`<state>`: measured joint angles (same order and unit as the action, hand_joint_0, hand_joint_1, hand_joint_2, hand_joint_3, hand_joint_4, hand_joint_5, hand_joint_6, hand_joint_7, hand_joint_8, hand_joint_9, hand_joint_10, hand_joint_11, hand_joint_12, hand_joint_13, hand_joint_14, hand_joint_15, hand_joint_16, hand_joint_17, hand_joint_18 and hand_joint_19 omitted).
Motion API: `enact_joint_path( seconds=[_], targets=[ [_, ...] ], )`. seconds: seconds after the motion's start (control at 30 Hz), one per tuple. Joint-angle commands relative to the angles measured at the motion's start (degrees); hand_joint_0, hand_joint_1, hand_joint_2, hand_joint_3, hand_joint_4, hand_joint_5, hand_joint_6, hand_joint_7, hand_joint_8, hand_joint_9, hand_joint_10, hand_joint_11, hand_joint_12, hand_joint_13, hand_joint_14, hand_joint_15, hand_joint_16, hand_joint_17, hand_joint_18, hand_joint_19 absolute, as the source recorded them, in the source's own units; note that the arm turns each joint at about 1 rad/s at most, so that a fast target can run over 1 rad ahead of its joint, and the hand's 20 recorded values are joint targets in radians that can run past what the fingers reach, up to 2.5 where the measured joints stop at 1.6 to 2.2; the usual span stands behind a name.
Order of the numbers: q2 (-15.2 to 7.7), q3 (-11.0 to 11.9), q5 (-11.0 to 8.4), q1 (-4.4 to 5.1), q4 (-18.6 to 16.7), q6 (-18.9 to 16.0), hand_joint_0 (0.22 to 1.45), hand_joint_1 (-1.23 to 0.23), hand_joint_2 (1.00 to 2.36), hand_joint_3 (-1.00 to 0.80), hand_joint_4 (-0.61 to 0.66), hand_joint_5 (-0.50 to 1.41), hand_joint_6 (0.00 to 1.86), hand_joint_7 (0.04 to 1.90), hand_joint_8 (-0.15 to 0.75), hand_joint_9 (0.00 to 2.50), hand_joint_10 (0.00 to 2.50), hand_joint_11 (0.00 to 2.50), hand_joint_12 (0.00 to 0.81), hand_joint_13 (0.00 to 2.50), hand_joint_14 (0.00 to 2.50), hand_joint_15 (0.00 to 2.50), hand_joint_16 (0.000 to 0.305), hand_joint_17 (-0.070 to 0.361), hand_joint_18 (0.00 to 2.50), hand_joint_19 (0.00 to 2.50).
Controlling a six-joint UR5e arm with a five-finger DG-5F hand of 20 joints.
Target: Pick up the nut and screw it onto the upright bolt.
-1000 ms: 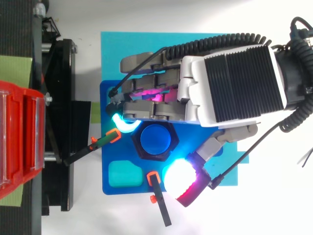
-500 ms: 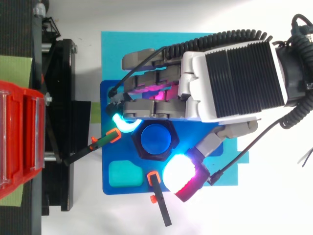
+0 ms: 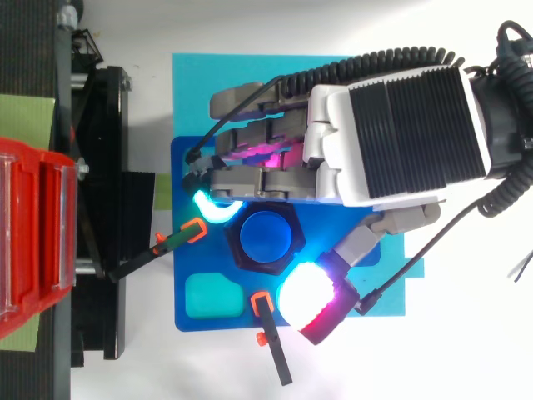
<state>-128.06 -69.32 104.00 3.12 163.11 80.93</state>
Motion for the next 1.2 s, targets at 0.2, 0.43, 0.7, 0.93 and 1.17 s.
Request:
enact_joint_path(
  seconds=[0.2,0.43,0.7,0.93,1.17],
  targets=[
    [0.0,3.5,0.50,-0.39,4.9,0.0,0.50,-0.17,1.00,-0.50,0.27,-0.06,0.50,1.12,0.292,1.04,0.00,0.00,0.289,0.70,0.00,0.00,0.028,0.064,0.36,0.00],
    [0.0,4.2,0.59,-0.57,5.7,0.0,0.49,-0.16,1.00,-0.50,0.28,-0.07,0.50,1.07,0.293,1.02,0.00,0.00,0.295,0.68,0.00,0.00,0.030,0.067,0.34,0.00],
    [0.1,10.4,1.30,-1.18,14.3,1.4,0.48,-0.16,1.00,-0.50,0.29,-0.09,0.50,0.97,0.290,0.98,0.00,0.00,0.302,0.66,0.00,0.00,0.032,0.072,0.34,0.00],
    [3.4,12.4,0.07,-1.18,26.1,10.8,0.48,-0.16,1.00,-0.50,0.29,-0.09,0.50,0.95,0.293,0.96,0.00,0.00,0.306,0.65,0.00,0.00,0.033,0.074,0.33,0.00],
    [6.8,12.0,-3.63,-1.01,32.4,12.4,0.48,-0.18,1.00,-0.50,0.29,-0.10,0.50,0.95,0.292,0.95,0.00,0.00,0.310,0.64,0.00,0.00,0.034,0.076,0.32,0.00]
  ],
)
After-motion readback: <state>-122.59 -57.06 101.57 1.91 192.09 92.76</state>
